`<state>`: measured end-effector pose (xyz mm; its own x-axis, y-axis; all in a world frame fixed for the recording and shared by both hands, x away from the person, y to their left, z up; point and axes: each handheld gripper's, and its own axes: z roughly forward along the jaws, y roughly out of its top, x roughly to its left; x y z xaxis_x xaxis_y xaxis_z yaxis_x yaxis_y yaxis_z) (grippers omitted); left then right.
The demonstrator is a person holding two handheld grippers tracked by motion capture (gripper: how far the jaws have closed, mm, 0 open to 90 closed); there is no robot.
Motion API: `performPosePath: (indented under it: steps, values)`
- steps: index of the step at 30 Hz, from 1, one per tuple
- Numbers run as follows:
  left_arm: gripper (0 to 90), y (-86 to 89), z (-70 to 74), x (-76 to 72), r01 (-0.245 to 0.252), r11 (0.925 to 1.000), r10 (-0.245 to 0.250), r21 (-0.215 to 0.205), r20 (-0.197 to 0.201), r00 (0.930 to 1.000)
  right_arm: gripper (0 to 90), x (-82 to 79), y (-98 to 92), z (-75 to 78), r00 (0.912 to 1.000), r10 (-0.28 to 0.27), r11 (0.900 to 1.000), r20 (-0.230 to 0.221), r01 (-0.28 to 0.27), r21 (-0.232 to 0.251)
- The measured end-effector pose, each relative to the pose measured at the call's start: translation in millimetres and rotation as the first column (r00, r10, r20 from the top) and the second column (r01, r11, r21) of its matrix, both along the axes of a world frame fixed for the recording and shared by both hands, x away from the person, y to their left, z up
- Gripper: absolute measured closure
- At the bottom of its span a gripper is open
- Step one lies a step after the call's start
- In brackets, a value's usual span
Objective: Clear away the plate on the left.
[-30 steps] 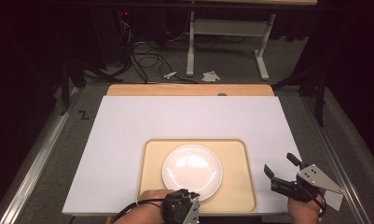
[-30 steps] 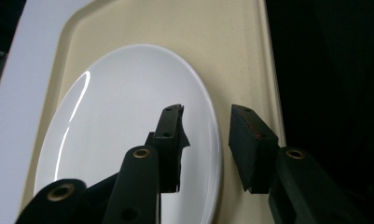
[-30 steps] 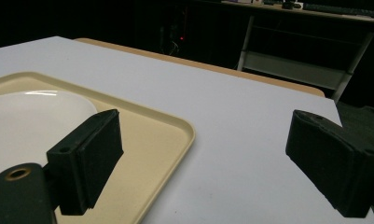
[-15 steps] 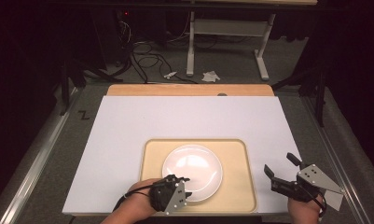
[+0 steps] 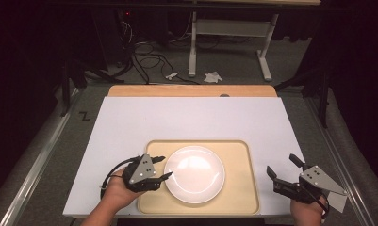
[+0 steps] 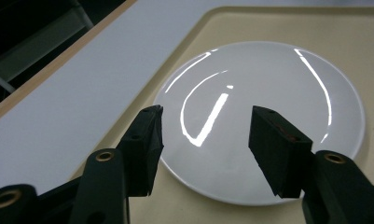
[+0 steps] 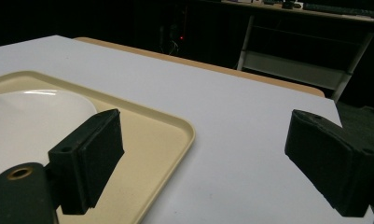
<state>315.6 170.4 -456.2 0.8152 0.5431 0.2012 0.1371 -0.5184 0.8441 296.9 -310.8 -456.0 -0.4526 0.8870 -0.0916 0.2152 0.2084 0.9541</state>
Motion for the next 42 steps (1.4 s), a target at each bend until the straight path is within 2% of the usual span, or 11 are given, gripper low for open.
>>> performPosePath:
  steps: [4, 8, 12, 15, 18, 19, 24, 31, 34, 38, 42]
  values:
    - [40.8, 20.5, 3.2, 5.9, -0.061, 0.9953, 0.06, -0.075, -0.015, 0.9981, 12.0, 0.0, -0.2, 0.2, 1.0, 0.003, 1.0, 0.001, -0.003, -0.004]
    - [37.9, 43.4, 5.5, 8.7, -0.127, 0.9831, 0.127, -0.132, -0.006, 0.9919, 12.0, 0.0, -0.3, 0.3, 1.0, 0.004, 1.0, 0.001, -0.004, -0.002]
    - [30.4, 68.7, 6.7, 11.2, -0.209, 0.9612, 0.211, -0.181, -0.008, 0.9775, 12.0, -0.1, -0.3, 0.1, 1.0, 0.003, 1.0, -0.001, -0.003, -0.002]
    - [20.6, 89.5, 7.1, 11.2, -0.294, 0.9297, 0.299, -0.222, -0.013, 0.9542, 12.0, 0.2, 0.0, -0.4, 1.0, 0.004, 1.0, 0.0, -0.004, -0.001]
    - [0.5, 106.4, 5.5, 10.8, -0.399, 0.8843, 0.398, -0.242, -0.057, 0.9156, 12.0, 0.7, -0.5, -1.2, 1.0, 0.001, 1.0, -0.007, -0.001, -0.004]
    - [0.1, 110.1, 4.5, 9.3, -0.42, 0.8799, 0.422, -0.222, -0.042, 0.9057, 12.0, 0.6, -0.2, -1.5, 0.9999, -0.004, 1.0, -0.012, 0.004, 0.001]
    - [0.1, 118.6, 3.2, 4.0, -0.447, 0.8686, 0.455, -0.214, -0.012, 0.8902, 12.0, 3.8, 2.9, -1.6, 0.9999, 0.002, 1.0, -0.013, -0.002, -0.01]
    - [0.1, 122.3, -3.2, -0.1, -0.456, 0.8687, 0.461, -0.194, -0.021, 0.8872, 11.9, 14.7, 9.4, -3.5, 0.9998, 0.004, 1.0, -0.02, -0.004, -0.003]
    - [0.1, 126.4, -3.1, -4.8, -0.464, 0.8632, 0.469, -0.199, -0.026, 0.8831, 11.9, 20.9, 15.4, -4.4, 0.9993, 0.021, 1.0, -0.03, -0.021, -0.009]
    - [0.1, 130.2, -0.2, -9.8, -0.481, 0.846, 0.49, -0.231, -0.019, 0.8715, 12.0, 21.5, 21.6, -3.6, 0.9986, 0.047, 0.999, -0.023, -0.047, -0.021]
    - [0.1, 129.4, -0.1, -9.8, -0.484, 0.845, 0.494, -0.227, -0.017, 0.8694, 12.0, 19.6, 19.3, -1.8, 0.9989, 0.046, 0.999, -0.012, -0.047, -0.013]
